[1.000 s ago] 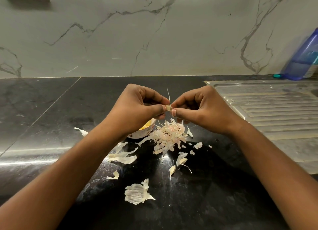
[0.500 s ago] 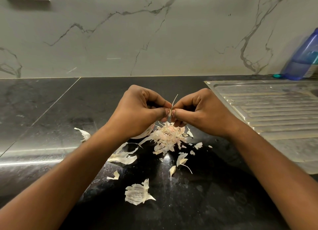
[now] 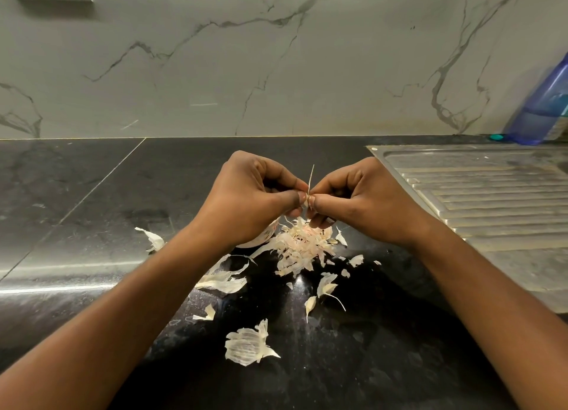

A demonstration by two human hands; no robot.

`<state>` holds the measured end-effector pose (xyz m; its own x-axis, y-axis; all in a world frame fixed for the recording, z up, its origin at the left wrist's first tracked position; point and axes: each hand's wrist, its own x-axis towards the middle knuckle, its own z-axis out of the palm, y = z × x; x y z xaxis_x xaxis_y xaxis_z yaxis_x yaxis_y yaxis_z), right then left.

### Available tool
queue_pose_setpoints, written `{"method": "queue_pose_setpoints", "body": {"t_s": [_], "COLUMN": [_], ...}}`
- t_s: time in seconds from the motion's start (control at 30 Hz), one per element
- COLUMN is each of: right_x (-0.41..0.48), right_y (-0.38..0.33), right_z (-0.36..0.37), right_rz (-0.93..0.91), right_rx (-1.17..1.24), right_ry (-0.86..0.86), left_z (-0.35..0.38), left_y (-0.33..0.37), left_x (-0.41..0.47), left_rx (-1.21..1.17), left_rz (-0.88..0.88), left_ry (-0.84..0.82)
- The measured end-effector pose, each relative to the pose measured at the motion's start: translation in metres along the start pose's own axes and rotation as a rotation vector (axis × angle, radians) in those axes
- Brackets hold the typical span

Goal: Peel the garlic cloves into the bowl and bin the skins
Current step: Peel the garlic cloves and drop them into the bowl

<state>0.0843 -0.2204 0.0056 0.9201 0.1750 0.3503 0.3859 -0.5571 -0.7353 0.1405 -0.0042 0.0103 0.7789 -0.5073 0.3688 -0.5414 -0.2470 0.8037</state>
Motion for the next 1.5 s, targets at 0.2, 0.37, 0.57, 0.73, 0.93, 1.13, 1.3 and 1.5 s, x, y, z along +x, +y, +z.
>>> {"method": "queue_pose_setpoints", "body": {"t_s": [0.2, 0.37, 0.57, 0.73, 0.93, 1.13, 1.3, 1.5], "right_x": [-0.001, 0.001, 0.001, 0.001, 0.002, 0.003, 0.002, 0.0], "right_y": [-0.001, -0.001, -0.002, -0.003, 0.0, 0.0, -0.001, -0.005], "right_z": [-0.002, -0.003, -0.004, -0.004, -0.005, -0.007, -0.008, -0.004], "right_rz": [0.0, 0.028, 0.04, 0.035, 0.054, 0.069, 0.069, 0.093], "right_rx": [0.058, 0.089, 0.092, 0.105, 0.121, 0.108, 0.114, 0.189], "right_ry": [0.013, 0.022, 0.015, 0.012, 0.056, 0.096, 0.118, 0.055], "left_z": [-0.004, -0.006, -0.005, -0.005, -0.005, -0.008, -0.009, 0.001], "left_y": [0.004, 0.007, 0.007, 0.006, 0.007, 0.005, 0.004, -0.001], "left_x": [0.0, -0.001, -0.002, -0.001, -0.001, 0.001, 0.001, -0.002], "left_rx": [-0.118, -0.231, -0.229, -0.196, -0.211, -0.218, -0.205, 0.17], "left_rz": [-0.056, -0.123, -0.124, -0.096, -0.095, -0.098, -0.073, 0.194], "left_ry": [0.012, -0.004, -0.026, -0.021, -0.003, 0.003, 0.006, 0.058]}}
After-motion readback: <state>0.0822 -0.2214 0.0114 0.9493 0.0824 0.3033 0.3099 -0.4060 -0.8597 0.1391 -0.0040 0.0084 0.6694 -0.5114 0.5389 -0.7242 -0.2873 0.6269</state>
